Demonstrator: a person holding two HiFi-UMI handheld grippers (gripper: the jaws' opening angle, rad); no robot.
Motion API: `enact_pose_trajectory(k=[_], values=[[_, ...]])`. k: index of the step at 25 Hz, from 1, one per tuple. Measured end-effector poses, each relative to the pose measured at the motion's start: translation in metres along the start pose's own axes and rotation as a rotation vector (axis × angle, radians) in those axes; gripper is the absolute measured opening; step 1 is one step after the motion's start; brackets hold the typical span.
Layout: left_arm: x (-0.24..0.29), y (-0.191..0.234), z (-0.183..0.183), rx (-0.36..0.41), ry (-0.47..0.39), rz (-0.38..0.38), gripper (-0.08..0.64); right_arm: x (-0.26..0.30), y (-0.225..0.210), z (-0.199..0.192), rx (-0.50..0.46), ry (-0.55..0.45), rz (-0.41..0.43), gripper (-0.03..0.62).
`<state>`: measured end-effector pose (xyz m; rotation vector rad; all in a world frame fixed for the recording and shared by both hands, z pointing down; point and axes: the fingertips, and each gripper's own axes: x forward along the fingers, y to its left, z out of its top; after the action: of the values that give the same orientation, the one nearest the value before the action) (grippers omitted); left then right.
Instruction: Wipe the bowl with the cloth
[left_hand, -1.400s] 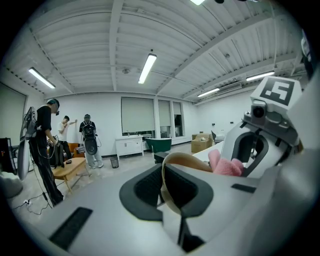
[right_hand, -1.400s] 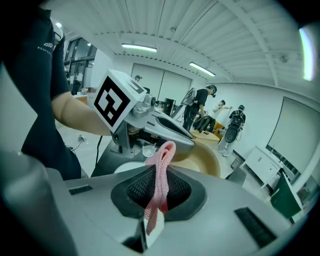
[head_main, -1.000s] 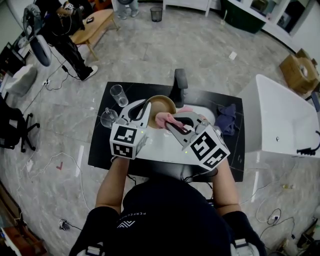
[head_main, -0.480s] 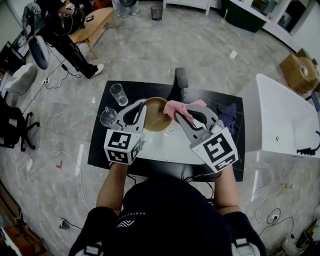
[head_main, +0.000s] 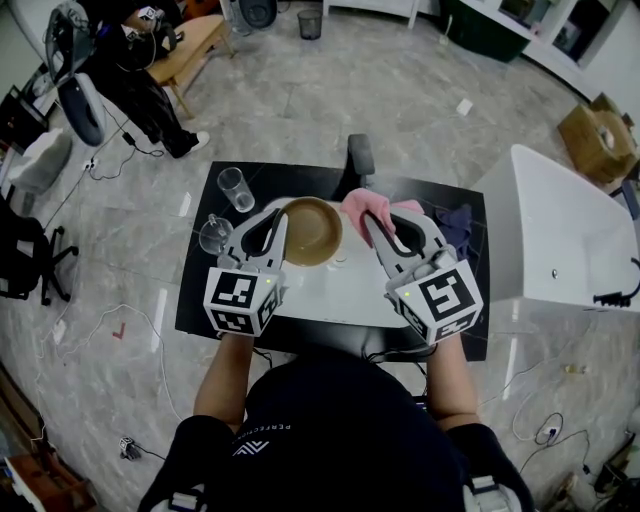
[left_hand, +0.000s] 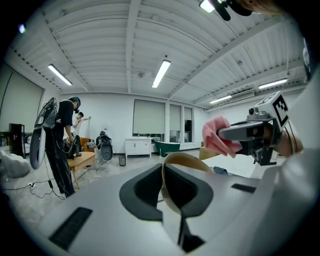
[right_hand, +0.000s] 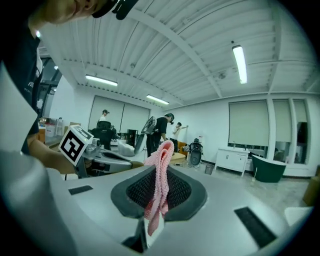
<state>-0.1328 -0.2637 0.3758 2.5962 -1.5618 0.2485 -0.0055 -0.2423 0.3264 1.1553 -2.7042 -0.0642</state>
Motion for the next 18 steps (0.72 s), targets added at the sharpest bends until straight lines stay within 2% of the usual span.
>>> enact_pose_trajectory(k=[9, 18], values=[[-0.006, 0.0, -0.003, -0.004, 0.003, 0.0, 0.02, -0.005, -0.005, -0.019, 0.141, -0.02, -0.057, 0.049], [-0.01, -0.001, -0.017, -0.02, 0.023, -0.008, 0.02, -0.009, -0.002, -0.042, 0.215, -0.024, -0.076, 0.049]])
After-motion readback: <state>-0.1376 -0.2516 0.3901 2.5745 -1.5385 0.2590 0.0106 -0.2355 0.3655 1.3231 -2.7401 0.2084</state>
